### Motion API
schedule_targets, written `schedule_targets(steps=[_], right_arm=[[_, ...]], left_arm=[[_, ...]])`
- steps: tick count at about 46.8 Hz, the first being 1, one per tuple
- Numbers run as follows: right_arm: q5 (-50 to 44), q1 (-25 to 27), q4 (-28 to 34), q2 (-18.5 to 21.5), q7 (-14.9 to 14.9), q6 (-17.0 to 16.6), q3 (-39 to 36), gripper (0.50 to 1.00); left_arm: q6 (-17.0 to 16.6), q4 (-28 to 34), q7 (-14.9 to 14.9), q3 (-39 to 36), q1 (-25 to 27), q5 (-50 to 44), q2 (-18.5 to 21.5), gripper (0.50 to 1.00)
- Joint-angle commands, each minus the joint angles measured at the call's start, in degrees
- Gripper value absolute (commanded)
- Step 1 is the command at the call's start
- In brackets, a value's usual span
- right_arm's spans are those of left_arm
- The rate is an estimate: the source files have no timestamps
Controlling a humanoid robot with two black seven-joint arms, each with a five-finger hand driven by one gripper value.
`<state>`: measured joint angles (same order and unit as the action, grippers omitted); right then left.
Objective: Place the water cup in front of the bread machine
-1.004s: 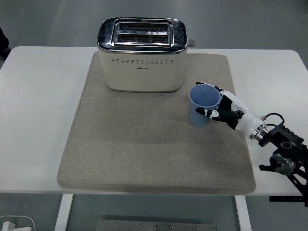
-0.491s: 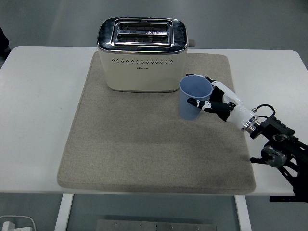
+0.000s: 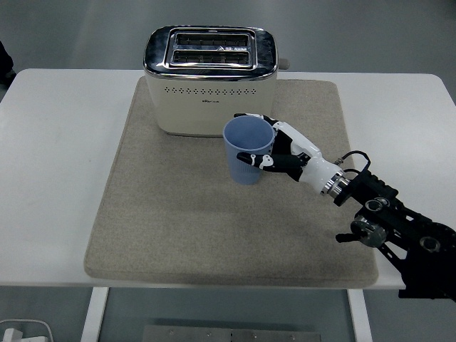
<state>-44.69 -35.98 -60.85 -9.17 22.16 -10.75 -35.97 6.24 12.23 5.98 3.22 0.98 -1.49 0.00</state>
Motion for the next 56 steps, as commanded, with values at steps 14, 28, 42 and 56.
schedule_targets(steps=[14,28,42,56], right_arm=[[-0.22,-3.04,1.08,4.07,-0.01,2.31,2.22,0.500],[-0.13,-5.32,3.37,6.44,-0.01,3.80,4.76,0.502],[-0.13,-6.73,5.12,8.73,-0.01,6.18,6.87,0.515],[-0.13,-7.70,7.85,9.17,-0.01,7.05,7.40,0.515]], left_arm=[[0.00,0.25,0.00,0.03,-0.01,0.00,0.00,1.000],[0.00,0.34,0.00,0.03,-0.01,0.00,0.00,1.000],[0.00,0.34,0.00,0.03,-0.01,0.00,0.00,1.000],[0.00,0.34,0.00,0.03,0.08,0.00,0.00,1.000]])
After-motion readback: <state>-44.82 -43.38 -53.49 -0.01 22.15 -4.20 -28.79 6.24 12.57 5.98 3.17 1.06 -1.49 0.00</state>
